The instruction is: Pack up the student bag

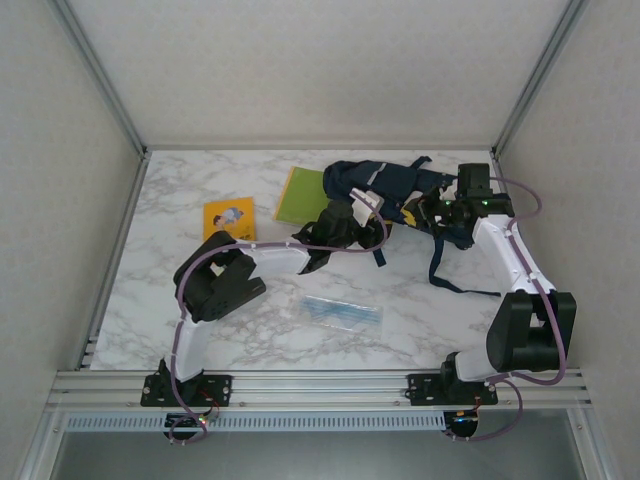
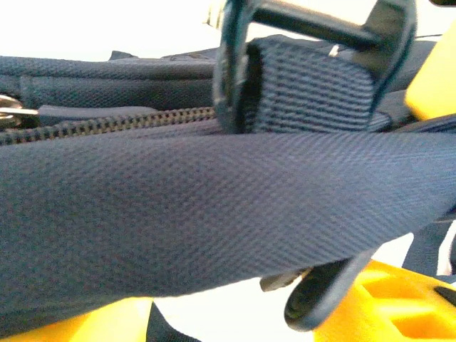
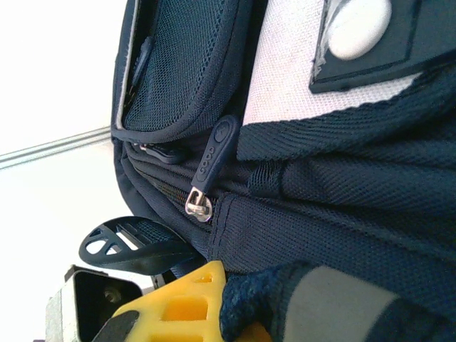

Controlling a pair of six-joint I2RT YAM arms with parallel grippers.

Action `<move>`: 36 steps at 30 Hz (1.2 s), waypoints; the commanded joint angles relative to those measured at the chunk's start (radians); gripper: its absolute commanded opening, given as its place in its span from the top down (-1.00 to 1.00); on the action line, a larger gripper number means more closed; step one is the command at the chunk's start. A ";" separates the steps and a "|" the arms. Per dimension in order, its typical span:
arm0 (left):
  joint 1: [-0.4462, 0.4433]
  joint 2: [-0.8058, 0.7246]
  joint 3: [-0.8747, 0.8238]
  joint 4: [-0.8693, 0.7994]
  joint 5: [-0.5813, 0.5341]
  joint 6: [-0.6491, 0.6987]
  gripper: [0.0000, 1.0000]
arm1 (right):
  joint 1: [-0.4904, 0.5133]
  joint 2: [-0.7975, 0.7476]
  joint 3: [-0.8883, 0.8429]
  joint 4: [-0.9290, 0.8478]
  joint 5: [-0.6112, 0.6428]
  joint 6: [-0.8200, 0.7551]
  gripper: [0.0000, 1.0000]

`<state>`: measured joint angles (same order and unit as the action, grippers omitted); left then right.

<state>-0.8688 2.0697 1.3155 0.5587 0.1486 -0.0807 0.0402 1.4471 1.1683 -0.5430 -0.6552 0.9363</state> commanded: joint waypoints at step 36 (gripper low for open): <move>0.109 -0.154 0.036 -0.343 0.227 0.089 1.00 | 0.007 0.040 0.084 -0.160 -0.019 -0.281 1.00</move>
<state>-0.7692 1.9625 1.3151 0.2619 0.3374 -0.0212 0.0418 1.4815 1.2083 -0.6785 -0.6182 0.7238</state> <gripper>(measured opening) 0.050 0.061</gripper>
